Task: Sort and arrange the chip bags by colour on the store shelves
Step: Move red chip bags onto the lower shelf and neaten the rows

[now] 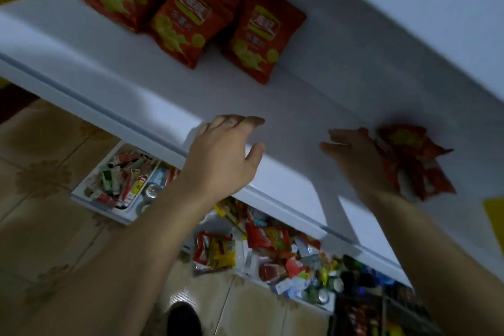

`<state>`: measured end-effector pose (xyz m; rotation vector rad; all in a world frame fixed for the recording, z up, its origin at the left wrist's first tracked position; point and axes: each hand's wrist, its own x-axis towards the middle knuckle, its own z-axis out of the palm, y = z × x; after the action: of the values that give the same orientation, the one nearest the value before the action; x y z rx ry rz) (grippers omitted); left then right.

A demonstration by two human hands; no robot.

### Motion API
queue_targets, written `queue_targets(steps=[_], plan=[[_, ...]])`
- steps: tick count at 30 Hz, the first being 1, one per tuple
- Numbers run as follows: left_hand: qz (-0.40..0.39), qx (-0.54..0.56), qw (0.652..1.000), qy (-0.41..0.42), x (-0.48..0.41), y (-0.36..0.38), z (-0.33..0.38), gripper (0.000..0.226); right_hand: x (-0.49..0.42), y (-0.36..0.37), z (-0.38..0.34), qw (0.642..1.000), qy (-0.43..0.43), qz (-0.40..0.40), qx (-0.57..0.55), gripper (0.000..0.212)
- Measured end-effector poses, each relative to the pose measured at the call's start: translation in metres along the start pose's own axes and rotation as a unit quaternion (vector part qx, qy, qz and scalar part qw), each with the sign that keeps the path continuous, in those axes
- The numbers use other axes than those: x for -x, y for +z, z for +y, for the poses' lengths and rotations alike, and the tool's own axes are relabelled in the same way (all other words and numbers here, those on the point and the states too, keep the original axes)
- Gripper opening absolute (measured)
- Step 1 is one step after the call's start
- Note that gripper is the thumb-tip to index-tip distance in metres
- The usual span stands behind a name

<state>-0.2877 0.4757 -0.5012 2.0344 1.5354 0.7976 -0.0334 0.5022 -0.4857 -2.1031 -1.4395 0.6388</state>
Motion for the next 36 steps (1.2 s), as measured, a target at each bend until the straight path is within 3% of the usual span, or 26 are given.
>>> queue_targets(steps=[6, 10, 14, 17, 20, 24, 27, 30, 33, 36], plan=[[-0.079, -0.002, 0.995, 0.057, 0.003, 0.029, 0.050, 0.052, 0.049, -0.059, 0.059, 0.995, 0.088, 0.051, 0.012, 0.052], [-0.098, 0.006, 0.993, 0.068, 0.011, 0.051, 0.073, 0.053, 0.048, -0.078, 0.085, 0.986, 0.066, 0.089, 0.126, 0.038], [-0.100, 0.022, 0.993, 0.062, 0.024, 0.078, 0.083, 0.051, 0.023, -0.073, 0.109, 0.976, 0.027, 0.076, 0.202, 0.066], [-0.091, 0.032, 0.994, 0.043, 0.038, 0.095, 0.091, 0.052, 0.008, -0.063, 0.125, 0.971, 0.057, 0.042, 0.227, 0.077], [-0.081, 0.027, 0.994, 0.072, 0.054, 0.110, 0.096, 0.057, 0.007, -0.061, 0.134, 0.963, 0.023, 0.055, 0.263, 0.068], [-0.109, -0.002, 0.994, 0.009, 0.064, 0.113, 0.111, 0.051, 0.026, -0.063, 0.144, 0.954, -0.061, 0.071, 0.286, 0.045], [-0.113, 0.006, 0.994, -0.005, 0.077, 0.112, 0.124, 0.054, 0.054, -0.061, 0.146, 0.957, -0.125, 0.103, 0.241, 0.040], [-0.113, 0.009, 0.994, -0.006, 0.094, 0.114, 0.130, 0.063, 0.083, -0.063, 0.133, 0.962, -0.164, 0.057, 0.212, 0.032], [-0.074, -0.009, 0.997, 0.025, 0.106, 0.113, 0.135, 0.087, 0.118, -0.061, 0.118, 0.945, -0.227, 0.037, 0.230, 0.023], [-0.004, -0.126, 0.990, 0.061, 0.114, 0.104, 0.132, 0.087, 0.147, -0.061, 0.095, 0.933, -0.284, 0.023, 0.220, 0.018]])
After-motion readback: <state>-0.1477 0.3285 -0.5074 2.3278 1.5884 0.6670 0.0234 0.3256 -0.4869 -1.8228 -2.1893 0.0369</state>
